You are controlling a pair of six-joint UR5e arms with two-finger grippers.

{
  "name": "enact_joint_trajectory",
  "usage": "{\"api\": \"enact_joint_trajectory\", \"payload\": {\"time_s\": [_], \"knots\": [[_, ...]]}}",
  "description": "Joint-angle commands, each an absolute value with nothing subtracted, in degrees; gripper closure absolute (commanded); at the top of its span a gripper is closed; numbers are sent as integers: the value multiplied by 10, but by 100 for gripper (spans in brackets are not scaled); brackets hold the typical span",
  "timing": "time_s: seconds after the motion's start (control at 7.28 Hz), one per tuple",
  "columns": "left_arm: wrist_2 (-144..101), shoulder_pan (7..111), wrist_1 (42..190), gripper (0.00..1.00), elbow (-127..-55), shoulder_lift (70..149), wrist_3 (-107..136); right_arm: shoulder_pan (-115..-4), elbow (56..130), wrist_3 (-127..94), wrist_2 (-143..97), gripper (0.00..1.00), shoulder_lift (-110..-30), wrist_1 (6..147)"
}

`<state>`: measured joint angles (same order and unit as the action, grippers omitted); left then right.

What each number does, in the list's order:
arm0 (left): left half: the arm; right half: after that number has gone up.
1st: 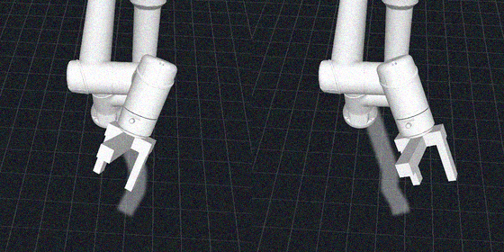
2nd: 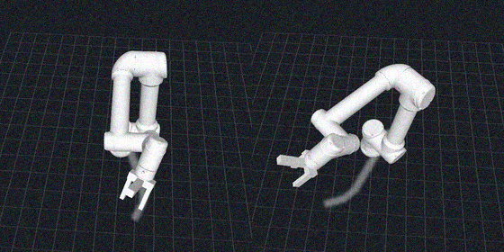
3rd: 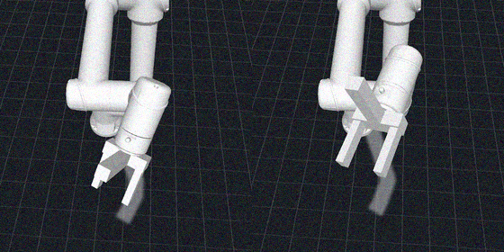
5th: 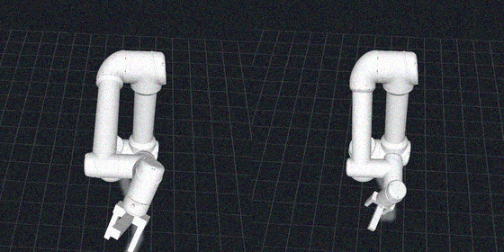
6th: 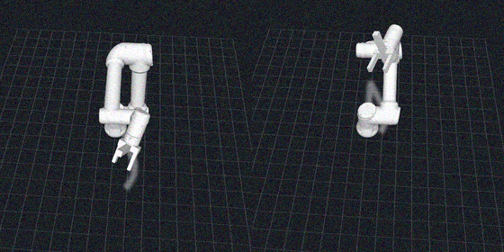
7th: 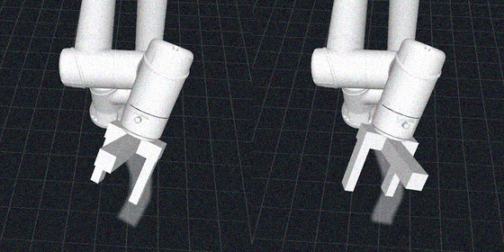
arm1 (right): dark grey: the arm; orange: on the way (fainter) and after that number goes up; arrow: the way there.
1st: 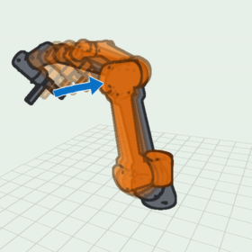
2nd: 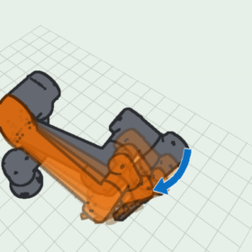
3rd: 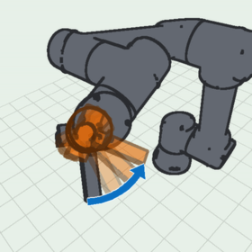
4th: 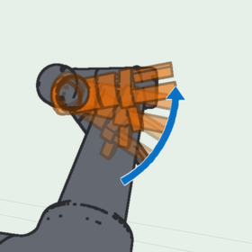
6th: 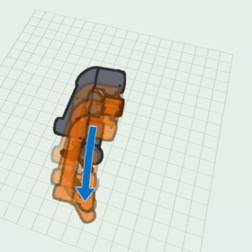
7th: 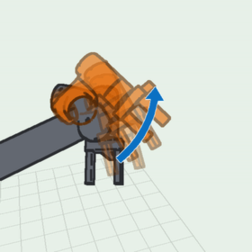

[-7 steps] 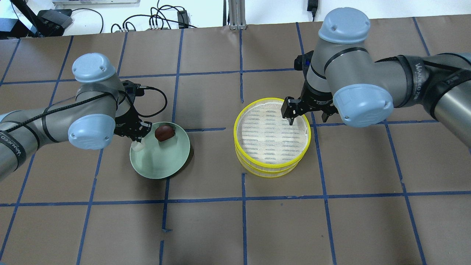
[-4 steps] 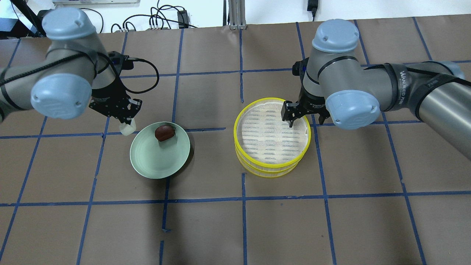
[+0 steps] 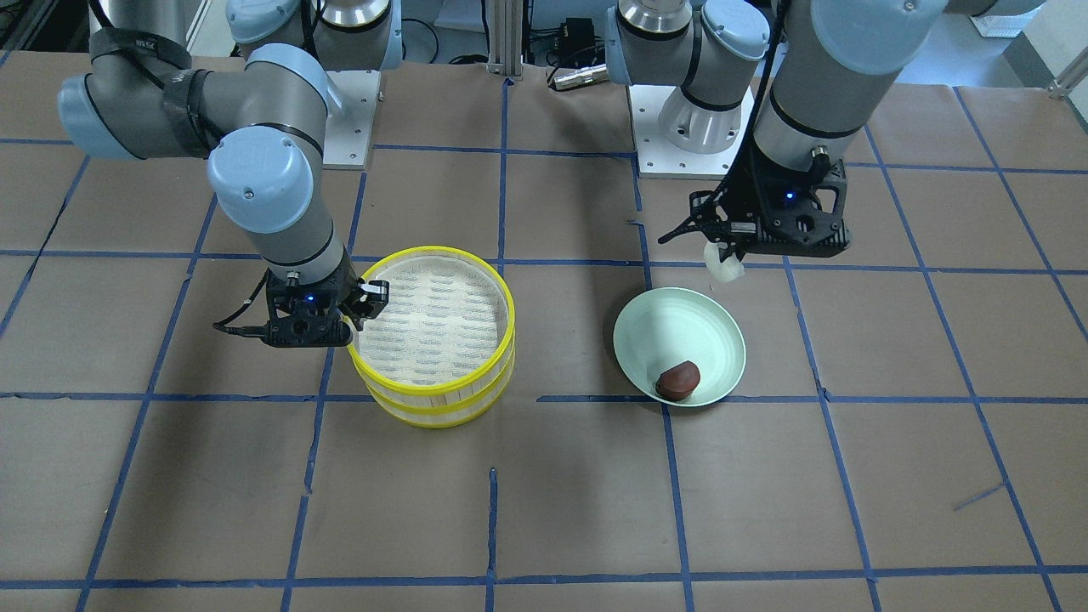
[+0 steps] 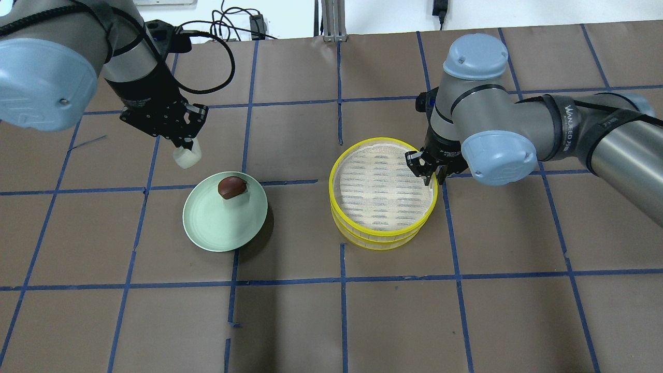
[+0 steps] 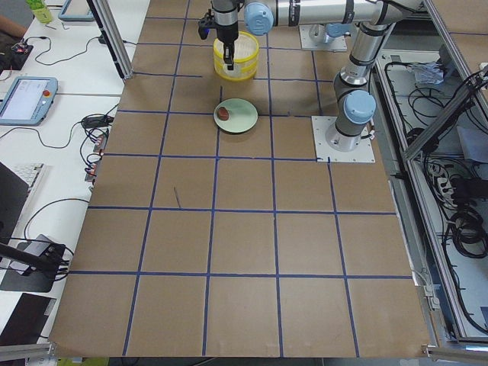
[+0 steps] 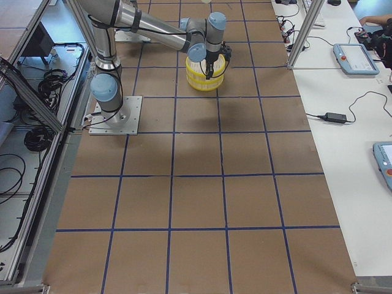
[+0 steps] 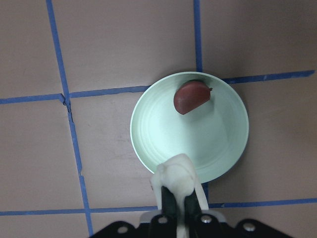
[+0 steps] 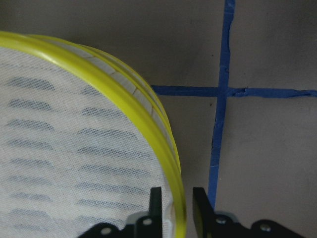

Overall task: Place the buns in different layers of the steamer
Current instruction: 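Lift the white bun with the left gripper while the right lifts the top tier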

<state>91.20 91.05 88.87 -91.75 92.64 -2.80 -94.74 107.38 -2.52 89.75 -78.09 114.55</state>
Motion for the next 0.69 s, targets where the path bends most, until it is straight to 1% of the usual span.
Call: {"api": "enact_joint_trajectory", "payload": {"time_s": [0.0, 0.41, 0.55], "knots": [[894, 928, 890, 95, -914, 915, -18, -942, 1076, -23, 897, 98, -791, 1143], [895, 923, 890, 95, -918, 913, -24, -917, 1065, 9, 899, 97, -836, 1113], [890, 927, 890, 95, -922, 915, -16, -873, 1047, 31, 898, 95, -855, 1072]]}}
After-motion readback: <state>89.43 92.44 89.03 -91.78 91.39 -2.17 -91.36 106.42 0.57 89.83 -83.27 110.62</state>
